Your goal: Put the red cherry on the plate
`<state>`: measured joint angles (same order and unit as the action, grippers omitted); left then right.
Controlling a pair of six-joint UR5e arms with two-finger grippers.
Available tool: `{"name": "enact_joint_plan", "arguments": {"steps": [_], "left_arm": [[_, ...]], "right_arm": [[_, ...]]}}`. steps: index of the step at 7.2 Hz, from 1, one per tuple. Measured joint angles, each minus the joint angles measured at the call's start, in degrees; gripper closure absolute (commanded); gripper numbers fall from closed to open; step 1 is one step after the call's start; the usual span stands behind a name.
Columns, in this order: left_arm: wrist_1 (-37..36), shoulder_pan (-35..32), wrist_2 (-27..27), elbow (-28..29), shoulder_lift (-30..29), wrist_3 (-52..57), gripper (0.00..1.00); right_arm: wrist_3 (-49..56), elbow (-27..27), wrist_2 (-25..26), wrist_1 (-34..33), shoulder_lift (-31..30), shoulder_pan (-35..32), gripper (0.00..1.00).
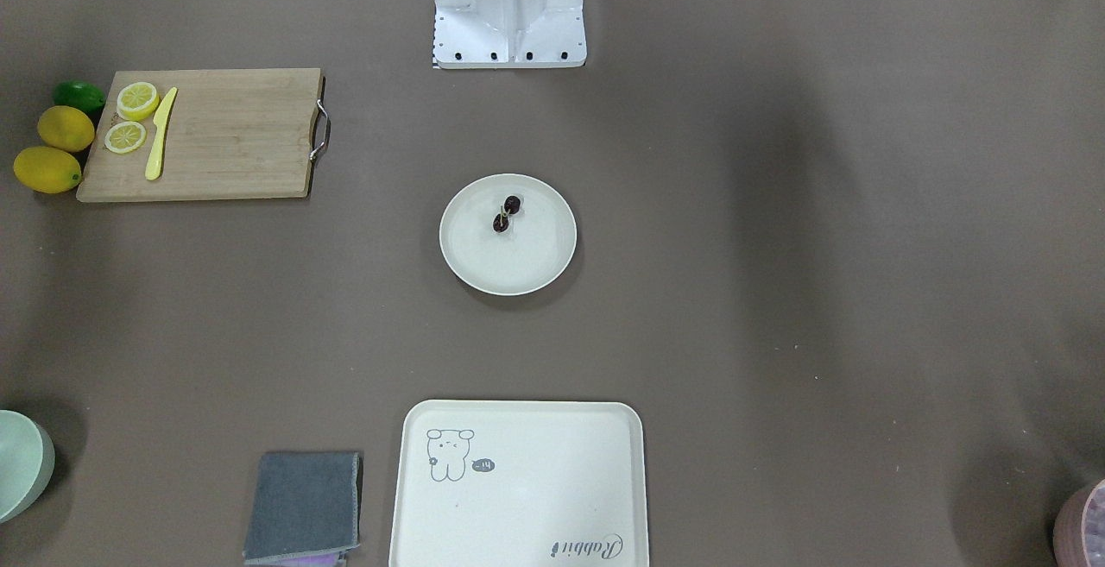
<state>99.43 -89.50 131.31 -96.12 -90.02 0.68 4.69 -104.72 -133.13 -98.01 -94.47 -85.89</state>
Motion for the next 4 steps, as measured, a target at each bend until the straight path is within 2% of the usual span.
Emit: {"name": "enact_joint_plan", "arguments": {"steps": [2,4], "left_arm": [[0.4,0.0,0.1,-0.1,1.6,0.1,0.02],[0.6,0.0,0.1,0.0,2.2,0.2,0.02]], "right_arm": [[6.3,4.3,-0.8,0.1,-1.5,-6.8,0.00],[7.9,5.1,-0.5,0.1,-3.1,-8.9,0.00]]}}
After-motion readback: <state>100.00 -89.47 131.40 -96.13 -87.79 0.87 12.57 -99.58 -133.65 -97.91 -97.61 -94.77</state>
